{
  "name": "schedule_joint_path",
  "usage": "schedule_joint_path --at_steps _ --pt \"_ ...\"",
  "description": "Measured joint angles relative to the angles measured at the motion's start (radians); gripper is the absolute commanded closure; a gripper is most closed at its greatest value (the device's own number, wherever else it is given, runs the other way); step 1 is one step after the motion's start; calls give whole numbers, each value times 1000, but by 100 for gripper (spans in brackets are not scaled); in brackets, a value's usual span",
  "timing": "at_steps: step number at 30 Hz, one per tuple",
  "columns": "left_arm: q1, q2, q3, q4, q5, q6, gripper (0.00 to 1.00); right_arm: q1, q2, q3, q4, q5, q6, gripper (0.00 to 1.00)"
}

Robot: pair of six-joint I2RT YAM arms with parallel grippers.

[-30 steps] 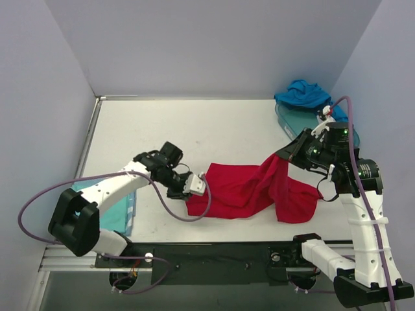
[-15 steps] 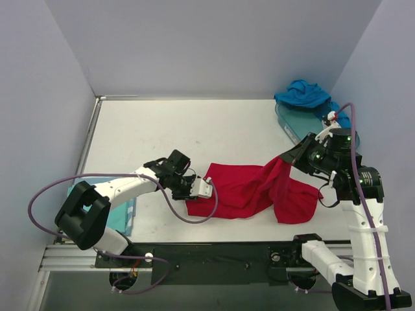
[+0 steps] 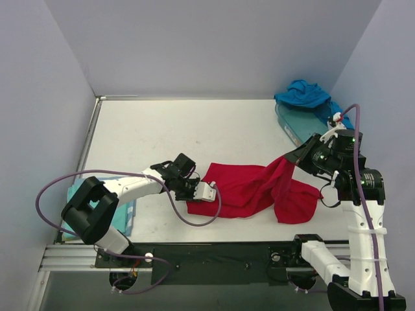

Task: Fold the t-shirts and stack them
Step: Flatten out the tshirt

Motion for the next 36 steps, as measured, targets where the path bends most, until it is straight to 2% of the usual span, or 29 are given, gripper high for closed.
schedule_joint_path --at_steps 4,6,7,9,14,17,23,26,31,36 --pt "0 6 -5 31 -45 13 71 -10 -11 -3 0 -5 -5 100" --pt "0 6 -5 35 -50 15 81 -10 -13 -3 0 -8 -6 100" --pt "0 6 -5 35 -51 16 91 -10 -13 -3 0 -10 -10 100" --pt "0 6 -5 35 -51 16 100 -10 -13 -3 0 -11 -13 100" --pt "6 6 26 7 -63 -16 100 -40 -12 -3 -1 -23 -22 100" --pt "55 8 139 -53 -69 -95 100 -85 -7 -3 -9 -29 -30 100" --pt "303 -14 503 -114 -96 -238 100 -164 47 60 -49 -56 -66 100" --pt "418 -111 595 -123 -145 -292 100 -216 77 137 -66 -92 -77 100" --pt "574 -359 602 -131 -224 -375 100 -251 99 259 -86 -172 -81 100" --pt "628 -600 445 -89 -290 -420 100 -219 135 252 -103 -255 -77 100"
